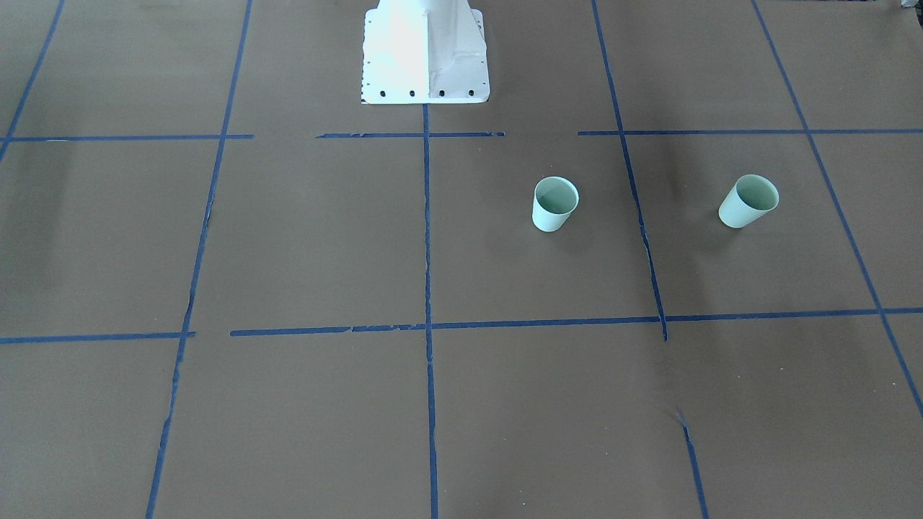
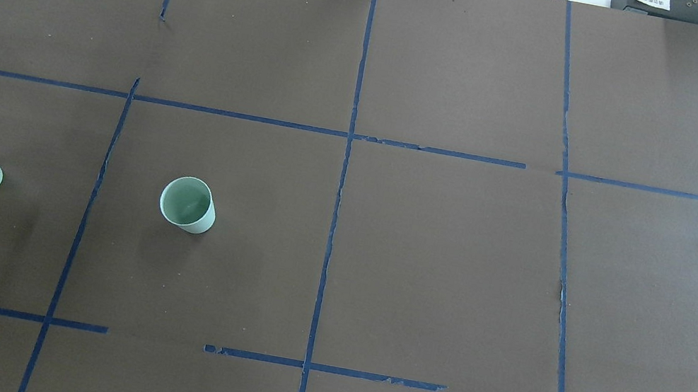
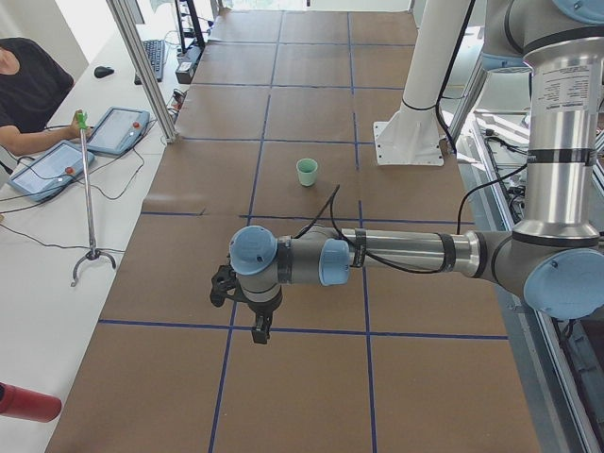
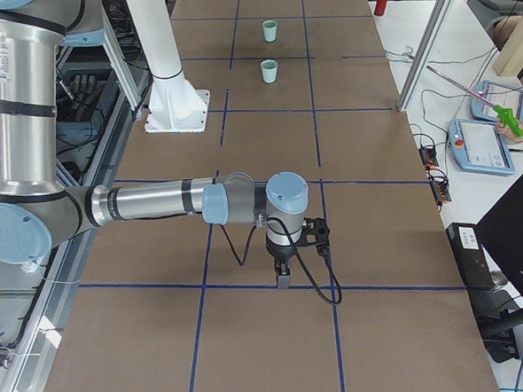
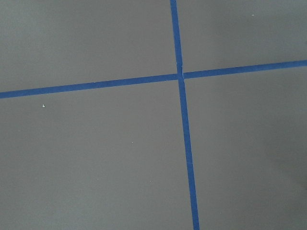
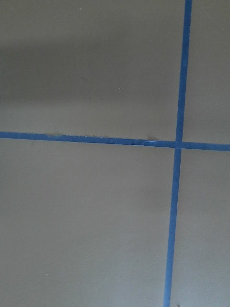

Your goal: Stack cups

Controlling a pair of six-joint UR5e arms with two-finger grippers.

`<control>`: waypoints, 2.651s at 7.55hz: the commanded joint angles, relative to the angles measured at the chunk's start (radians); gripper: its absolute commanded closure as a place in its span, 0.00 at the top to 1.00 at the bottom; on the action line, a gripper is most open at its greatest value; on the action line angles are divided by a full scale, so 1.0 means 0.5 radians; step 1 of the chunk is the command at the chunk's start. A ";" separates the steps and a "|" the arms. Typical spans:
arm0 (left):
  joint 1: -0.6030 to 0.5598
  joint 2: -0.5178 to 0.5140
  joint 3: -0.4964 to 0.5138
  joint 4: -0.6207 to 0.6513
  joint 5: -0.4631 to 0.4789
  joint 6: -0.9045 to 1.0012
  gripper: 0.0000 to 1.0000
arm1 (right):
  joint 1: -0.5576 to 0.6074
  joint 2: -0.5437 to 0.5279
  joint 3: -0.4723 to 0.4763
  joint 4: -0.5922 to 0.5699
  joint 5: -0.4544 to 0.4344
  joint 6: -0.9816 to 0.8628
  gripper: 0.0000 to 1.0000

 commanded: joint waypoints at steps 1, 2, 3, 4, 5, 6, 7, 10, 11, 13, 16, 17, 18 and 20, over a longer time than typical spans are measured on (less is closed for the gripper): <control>-0.001 -0.037 -0.034 -0.011 0.002 0.000 1.00 | 0.000 0.000 0.000 -0.001 0.000 0.000 1.00; -0.004 -0.043 -0.079 -0.014 -0.014 0.000 1.00 | 0.000 0.000 0.000 0.002 0.000 0.000 1.00; 0.005 -0.092 -0.092 -0.014 -0.005 -0.003 1.00 | 0.000 0.000 0.000 -0.001 0.000 0.000 1.00; 0.005 -0.150 -0.116 -0.011 0.008 -0.097 1.00 | 0.000 0.000 0.000 0.002 0.000 0.000 1.00; 0.060 -0.126 -0.208 -0.011 0.011 -0.353 1.00 | 0.000 0.000 0.000 0.003 0.000 0.000 1.00; 0.209 -0.123 -0.221 -0.017 0.011 -0.562 1.00 | 0.000 0.000 0.000 -0.001 0.000 0.000 1.00; 0.293 -0.102 -0.200 -0.102 0.011 -0.695 1.00 | 0.000 0.000 0.000 0.002 0.000 0.000 1.00; 0.593 0.134 -0.196 -0.770 0.011 -1.335 1.00 | 0.000 0.000 0.003 -0.001 0.000 0.000 1.00; 0.689 0.153 -0.196 -0.860 0.011 -1.493 1.00 | 0.000 0.000 0.000 -0.001 0.000 0.000 1.00; 0.812 0.156 -0.203 -0.888 0.008 -1.601 1.00 | 0.000 0.000 0.000 0.002 0.000 0.000 1.00; 0.947 0.153 -0.193 -0.888 0.011 -1.641 1.00 | 0.000 0.000 0.000 0.003 0.000 0.000 1.00; 0.978 0.153 -0.190 -0.891 0.011 -1.660 1.00 | 0.000 0.000 0.000 -0.001 0.000 0.000 1.00; 1.026 0.153 -0.178 -0.946 0.011 -1.696 1.00 | 0.000 0.000 0.000 0.002 0.000 0.000 1.00; 1.109 0.153 -0.096 -1.093 0.014 -1.770 1.00 | 0.000 0.000 0.000 0.003 0.000 0.000 1.00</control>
